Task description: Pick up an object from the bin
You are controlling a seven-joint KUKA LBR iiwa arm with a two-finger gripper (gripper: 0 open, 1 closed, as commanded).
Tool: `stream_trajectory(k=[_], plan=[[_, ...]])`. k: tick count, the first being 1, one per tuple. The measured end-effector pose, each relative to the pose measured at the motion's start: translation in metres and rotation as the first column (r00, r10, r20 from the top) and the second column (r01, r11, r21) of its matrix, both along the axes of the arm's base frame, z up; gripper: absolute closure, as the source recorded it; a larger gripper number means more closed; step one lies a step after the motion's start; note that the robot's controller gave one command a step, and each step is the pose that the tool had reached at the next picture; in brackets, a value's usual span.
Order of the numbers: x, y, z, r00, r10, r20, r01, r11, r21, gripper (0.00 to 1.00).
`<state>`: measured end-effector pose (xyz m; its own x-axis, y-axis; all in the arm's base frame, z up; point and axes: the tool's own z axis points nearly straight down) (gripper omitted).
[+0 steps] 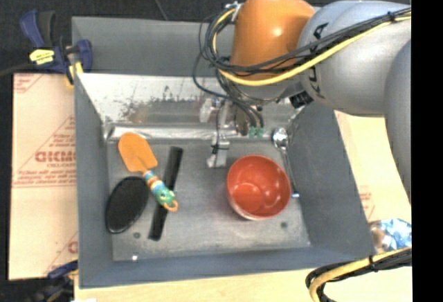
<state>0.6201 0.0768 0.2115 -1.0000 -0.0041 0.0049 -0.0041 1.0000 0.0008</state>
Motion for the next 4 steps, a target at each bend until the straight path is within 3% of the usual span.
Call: stream_trajectory(k=[1, 2, 3, 4], plan=[[0.002, 0.000, 0.005, 1.000, -0.001, 0.009, 0.001, 1.000, 0.001, 0.00], [0.004, 0.036, -0.070, 0.998, 0.064, 0.015, -0.064, 0.998, 0.000, 0.00], [0.000, 0.093, -0.092, 0.983, 0.183, 0.023, -0.183, 0.983, -0.003, 0.00], [-0.002, 0.061, -0.120, 0.998, -0.053, 0.017, 0.053, 0.999, 0.000, 0.00]])
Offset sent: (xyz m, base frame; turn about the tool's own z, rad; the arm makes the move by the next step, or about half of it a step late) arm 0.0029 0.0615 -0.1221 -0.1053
